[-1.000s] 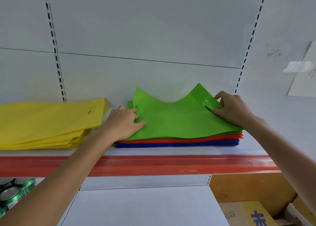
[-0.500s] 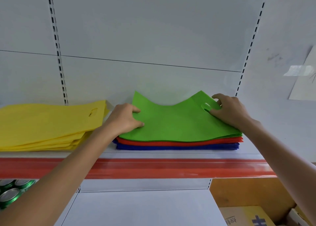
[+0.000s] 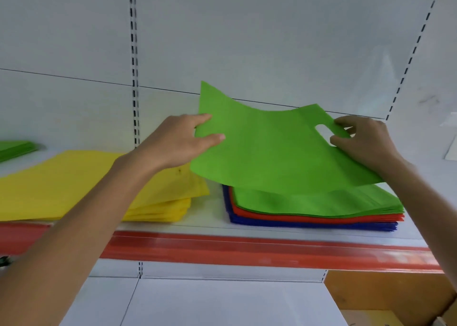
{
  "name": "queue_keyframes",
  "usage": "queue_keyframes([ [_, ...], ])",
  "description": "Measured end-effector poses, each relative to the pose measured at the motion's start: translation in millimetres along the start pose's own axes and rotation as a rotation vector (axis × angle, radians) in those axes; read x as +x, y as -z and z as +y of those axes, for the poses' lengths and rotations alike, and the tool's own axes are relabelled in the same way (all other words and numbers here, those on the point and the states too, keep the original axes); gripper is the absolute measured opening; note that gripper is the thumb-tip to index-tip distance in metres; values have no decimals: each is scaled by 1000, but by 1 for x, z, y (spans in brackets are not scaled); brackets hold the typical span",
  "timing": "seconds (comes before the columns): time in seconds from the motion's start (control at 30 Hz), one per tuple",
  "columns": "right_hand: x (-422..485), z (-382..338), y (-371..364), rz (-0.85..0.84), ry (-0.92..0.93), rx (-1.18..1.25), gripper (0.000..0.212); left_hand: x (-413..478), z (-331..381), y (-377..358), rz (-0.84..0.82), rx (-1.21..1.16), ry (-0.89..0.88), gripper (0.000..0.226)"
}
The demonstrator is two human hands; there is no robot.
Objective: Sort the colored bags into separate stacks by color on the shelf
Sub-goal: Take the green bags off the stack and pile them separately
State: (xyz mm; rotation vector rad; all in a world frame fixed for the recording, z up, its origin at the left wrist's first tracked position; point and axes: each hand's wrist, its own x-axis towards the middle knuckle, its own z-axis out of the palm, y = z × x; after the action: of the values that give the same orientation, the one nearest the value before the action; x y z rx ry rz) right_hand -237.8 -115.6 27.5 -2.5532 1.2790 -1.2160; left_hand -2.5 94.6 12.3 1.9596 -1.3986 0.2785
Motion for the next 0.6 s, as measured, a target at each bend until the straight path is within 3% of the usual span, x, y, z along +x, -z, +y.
queue_keyframes([
  [0.37,-50,-186,-82,-60,-41,61,43,-47,-196,111,-145,-2,111,62],
  [0.6,-64,-291,-124,-87,-29,68,42,-63,-291,174,-126,-1,136,56],
])
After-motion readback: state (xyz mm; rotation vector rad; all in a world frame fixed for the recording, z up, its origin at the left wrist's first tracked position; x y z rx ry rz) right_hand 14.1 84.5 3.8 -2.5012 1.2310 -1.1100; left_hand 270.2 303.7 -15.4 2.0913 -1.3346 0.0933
